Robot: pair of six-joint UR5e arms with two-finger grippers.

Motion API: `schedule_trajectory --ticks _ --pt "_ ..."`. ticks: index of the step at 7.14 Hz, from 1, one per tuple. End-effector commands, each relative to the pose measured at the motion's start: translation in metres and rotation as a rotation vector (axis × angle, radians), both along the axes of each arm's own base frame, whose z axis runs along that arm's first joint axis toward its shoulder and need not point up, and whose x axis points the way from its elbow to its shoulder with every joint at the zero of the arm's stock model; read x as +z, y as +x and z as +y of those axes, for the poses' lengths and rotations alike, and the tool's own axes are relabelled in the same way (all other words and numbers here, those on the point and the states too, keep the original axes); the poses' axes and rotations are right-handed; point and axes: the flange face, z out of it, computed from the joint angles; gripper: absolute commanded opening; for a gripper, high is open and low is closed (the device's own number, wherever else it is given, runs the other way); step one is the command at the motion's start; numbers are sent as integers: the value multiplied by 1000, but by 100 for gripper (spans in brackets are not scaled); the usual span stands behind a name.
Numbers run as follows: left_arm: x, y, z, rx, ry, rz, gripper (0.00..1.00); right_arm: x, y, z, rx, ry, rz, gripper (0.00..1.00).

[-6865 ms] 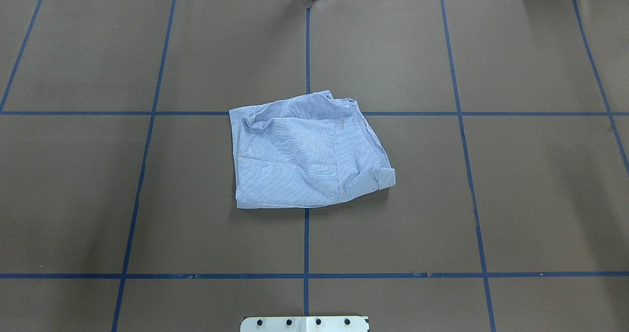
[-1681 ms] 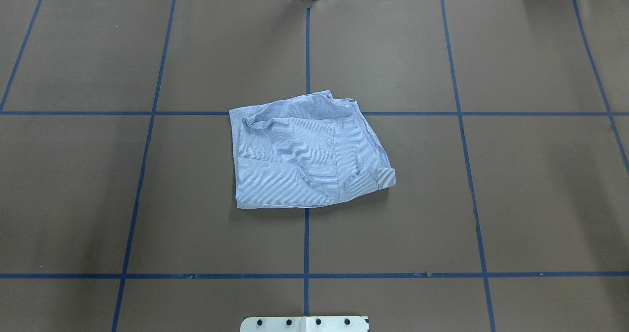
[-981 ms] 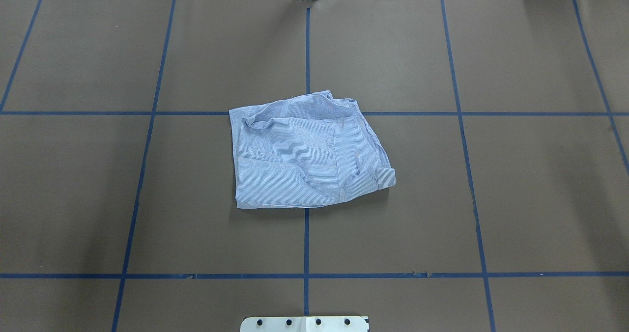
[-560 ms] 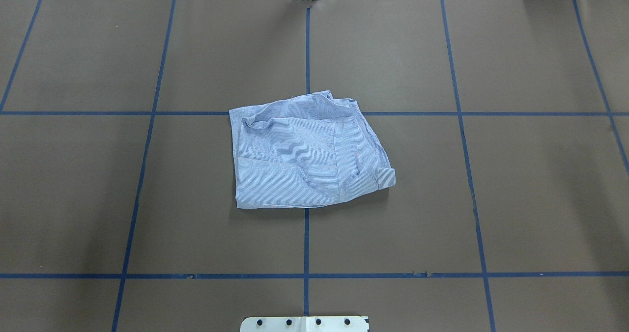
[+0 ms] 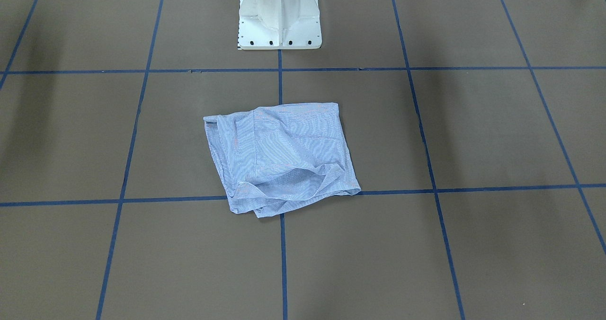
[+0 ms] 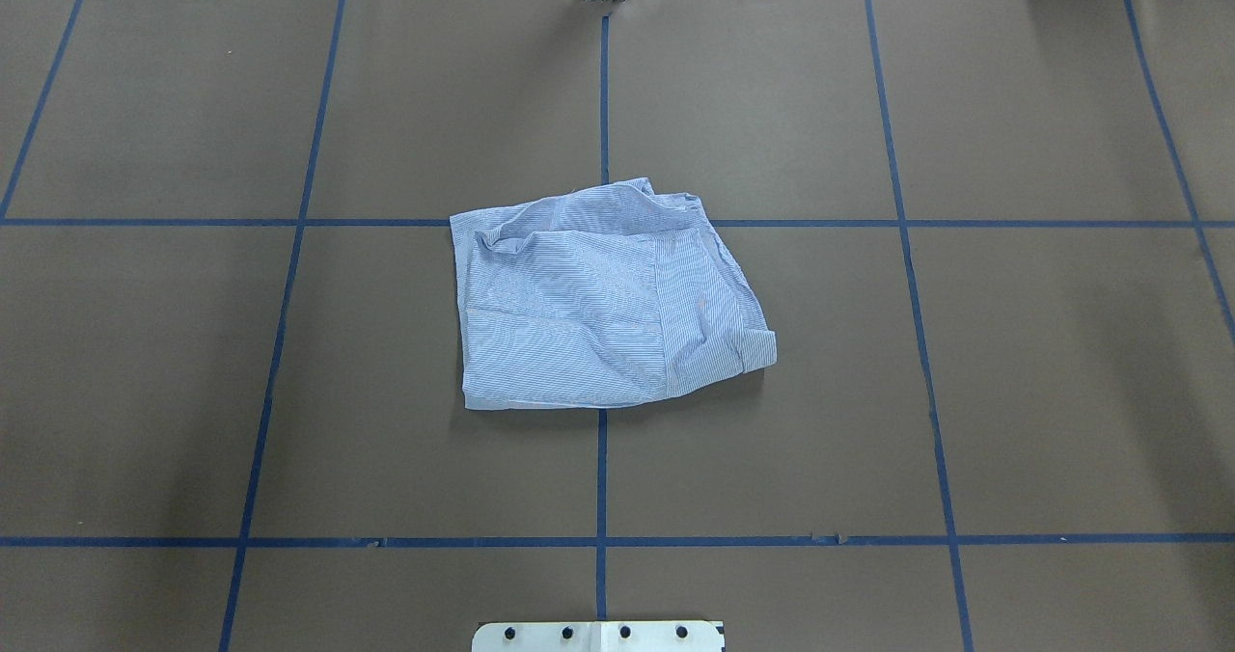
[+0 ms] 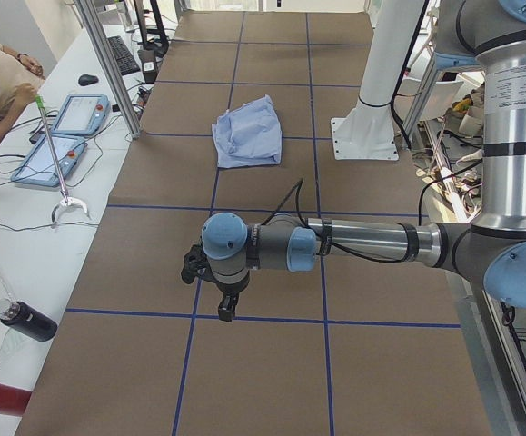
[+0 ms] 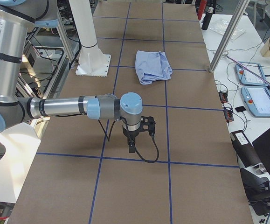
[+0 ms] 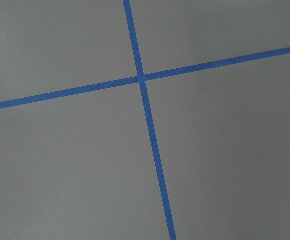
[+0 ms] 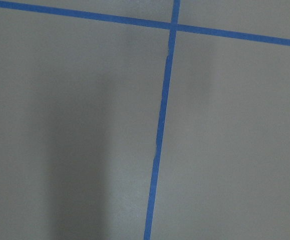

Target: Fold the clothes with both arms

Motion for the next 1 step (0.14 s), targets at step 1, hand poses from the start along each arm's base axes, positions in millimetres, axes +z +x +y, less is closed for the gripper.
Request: schedule_trajectory --ticks 1 --pt "0 0 0 0 1 0 100 0 0 0 -1 0 0 100"
